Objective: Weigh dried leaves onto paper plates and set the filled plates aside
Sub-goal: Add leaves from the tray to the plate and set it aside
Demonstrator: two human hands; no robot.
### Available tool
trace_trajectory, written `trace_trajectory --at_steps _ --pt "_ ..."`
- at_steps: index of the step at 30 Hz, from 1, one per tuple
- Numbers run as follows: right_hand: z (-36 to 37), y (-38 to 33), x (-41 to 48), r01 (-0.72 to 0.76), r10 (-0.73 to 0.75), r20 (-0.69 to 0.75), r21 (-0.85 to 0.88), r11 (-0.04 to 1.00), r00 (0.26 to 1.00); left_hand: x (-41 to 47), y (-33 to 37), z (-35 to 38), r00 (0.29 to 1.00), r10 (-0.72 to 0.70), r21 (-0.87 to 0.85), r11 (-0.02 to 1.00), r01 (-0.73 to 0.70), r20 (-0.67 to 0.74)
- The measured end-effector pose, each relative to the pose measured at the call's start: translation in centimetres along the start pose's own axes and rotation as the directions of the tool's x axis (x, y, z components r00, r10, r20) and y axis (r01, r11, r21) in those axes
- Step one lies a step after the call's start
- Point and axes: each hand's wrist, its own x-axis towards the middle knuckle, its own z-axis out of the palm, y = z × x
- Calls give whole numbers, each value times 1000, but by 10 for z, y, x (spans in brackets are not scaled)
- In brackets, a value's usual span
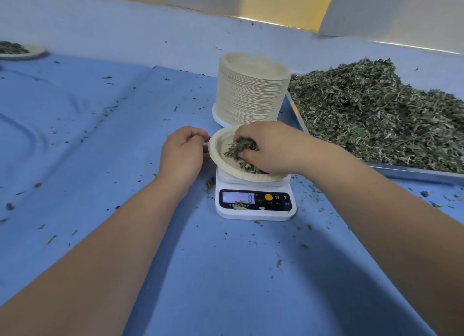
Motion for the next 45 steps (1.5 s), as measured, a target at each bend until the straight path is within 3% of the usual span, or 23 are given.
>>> trace_trajectory --at_steps 3,6,8,11,15,18,21,33,41,45 --pt "-3 2 -6 -8 7 10 124 992 1000 0 0 0 1000 -5 2 1000 5 5" --pt "-6 11 -19 -13 -8 54 379 925 999 1 0 0 1000 -2 -5 1000 2 2" --pt "-5 23 -24 6 27 -55 528 849 998 0 0 0 1000 -2 0 1000 2 -4" --pt "6 50 -29 21 189 -306 573 819 933 -1 2 0 1000 0 7 1000 0 -4" --pt "29 91 -41 -166 388 -486 437 884 783 -2 2 1 1000 4 24 1000 -3 -8" --pt "42 112 -49 -377 452 -407 254 891 794 -2 2 1 1000 8 30 1000 -8 -8" --pt "45 115 -48 -496 511 -307 134 858 803 -3 3 1 1000 11 34 999 -11 -4" --pt "47 105 -49 -522 517 -306 75 850 799 -2 2 0 1000 16 48 999 -16 8" --pt "44 93 -47 -387 376 -520 92 918 767 -3 2 0 1000 19 48 999 -20 18" --pt "44 97 -48 -457 458 -465 124 881 758 -2 2 -1 1000 20 54 998 -21 19"
